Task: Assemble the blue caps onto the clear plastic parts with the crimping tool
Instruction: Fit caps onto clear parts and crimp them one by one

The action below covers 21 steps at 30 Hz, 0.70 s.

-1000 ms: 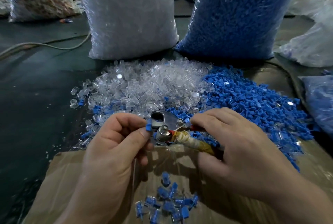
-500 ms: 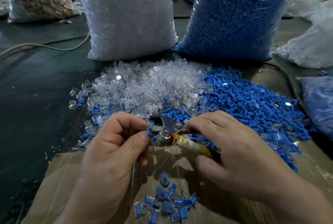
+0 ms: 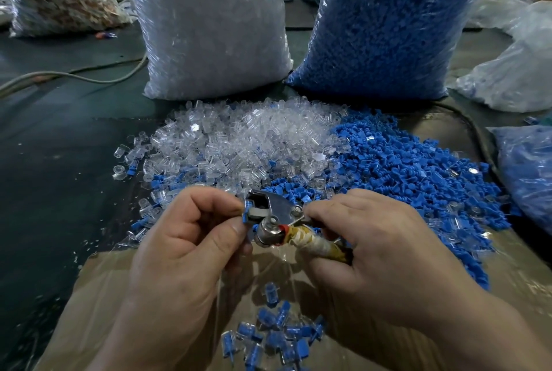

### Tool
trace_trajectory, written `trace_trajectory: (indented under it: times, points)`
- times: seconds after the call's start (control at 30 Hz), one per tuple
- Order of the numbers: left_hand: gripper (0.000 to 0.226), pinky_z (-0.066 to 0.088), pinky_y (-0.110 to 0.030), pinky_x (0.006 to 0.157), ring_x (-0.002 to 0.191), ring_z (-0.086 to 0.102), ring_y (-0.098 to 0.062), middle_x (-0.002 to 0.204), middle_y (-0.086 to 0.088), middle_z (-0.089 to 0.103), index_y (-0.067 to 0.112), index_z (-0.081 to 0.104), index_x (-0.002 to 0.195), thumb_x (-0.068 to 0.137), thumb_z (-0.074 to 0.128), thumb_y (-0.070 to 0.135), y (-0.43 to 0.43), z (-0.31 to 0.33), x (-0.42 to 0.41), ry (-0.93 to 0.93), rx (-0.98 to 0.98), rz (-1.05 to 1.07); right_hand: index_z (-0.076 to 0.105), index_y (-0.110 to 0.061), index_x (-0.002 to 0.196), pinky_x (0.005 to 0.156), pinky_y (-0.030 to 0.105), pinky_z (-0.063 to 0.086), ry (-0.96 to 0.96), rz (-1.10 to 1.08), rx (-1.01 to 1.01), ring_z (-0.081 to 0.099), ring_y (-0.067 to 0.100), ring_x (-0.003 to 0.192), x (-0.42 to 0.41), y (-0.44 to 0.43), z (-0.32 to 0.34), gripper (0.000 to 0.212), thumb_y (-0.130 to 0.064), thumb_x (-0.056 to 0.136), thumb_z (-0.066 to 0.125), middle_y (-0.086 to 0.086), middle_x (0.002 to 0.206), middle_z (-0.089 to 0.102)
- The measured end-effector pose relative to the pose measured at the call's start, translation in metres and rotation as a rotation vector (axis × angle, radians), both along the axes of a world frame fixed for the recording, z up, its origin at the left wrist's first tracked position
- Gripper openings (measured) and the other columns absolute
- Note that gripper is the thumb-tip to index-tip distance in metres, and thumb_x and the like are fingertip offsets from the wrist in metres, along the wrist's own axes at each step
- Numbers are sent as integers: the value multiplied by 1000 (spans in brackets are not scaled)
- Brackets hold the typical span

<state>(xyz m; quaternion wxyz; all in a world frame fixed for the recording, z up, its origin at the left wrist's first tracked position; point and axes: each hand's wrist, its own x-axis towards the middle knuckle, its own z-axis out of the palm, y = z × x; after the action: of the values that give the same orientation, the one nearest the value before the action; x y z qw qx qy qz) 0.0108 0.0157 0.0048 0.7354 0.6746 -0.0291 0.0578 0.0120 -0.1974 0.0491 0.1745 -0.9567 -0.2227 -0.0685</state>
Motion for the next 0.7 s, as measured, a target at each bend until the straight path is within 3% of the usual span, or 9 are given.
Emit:
trace_trajectory:
  times: [0.1,0.2,0.3,0.43,0.5,0.6,0.7]
  points:
    - [14,59,-38,56,60,66,-19,71,-8,69,31,71,84,78,81,22,-4,3,-2,4,65,65,63,-33,111,69,24,48,6,-35,-29,52,3,77,-1,-3,-4,48,-64,80,43,-24,85,59]
    - [16,49,-20,45,49,58,-12,58,-3,63,30,70,82,83,70,14,-2,0,1,57,160,97,61,-30,119,76,28,50,-42,-122,-170,53,8,84,5,-7,-10,66,-75,78,33,-20,94,62]
    - [19,47,-20,43,45,54,-8,54,-1,63,36,67,83,80,68,17,-8,-1,1,116,315,37,53,-30,130,89,33,42,51,-164,-270,45,12,100,16,-6,-12,77,-77,74,30,-14,112,59]
    - [19,49,-20,41,42,54,-5,56,1,67,42,65,87,78,67,25,-15,-5,-1,108,428,68,52,-32,131,99,35,30,85,-164,-271,41,15,111,21,-3,-13,69,-72,77,37,-13,122,55]
    - [17,53,-29,44,43,57,-8,57,3,68,43,64,89,77,65,31,-15,-7,-1,96,456,93,58,-31,123,99,36,30,-1,-165,-217,46,16,109,16,0,-12,60,-68,81,36,-12,116,59]
    - [13,56,-45,51,48,59,-16,61,3,67,40,66,91,80,68,32,-18,-9,-5,47,479,85,63,-29,101,84,36,42,-134,-72,-64,54,15,89,5,16,-10,38,-58,87,42,-12,94,62]
    - [14,53,-27,50,50,59,-8,65,9,68,42,66,92,84,70,31,-20,-5,-9,-75,563,80,61,-24,85,73,33,35,-175,26,-33,52,17,73,0,25,-15,19,-36,93,49,-9,79,58]
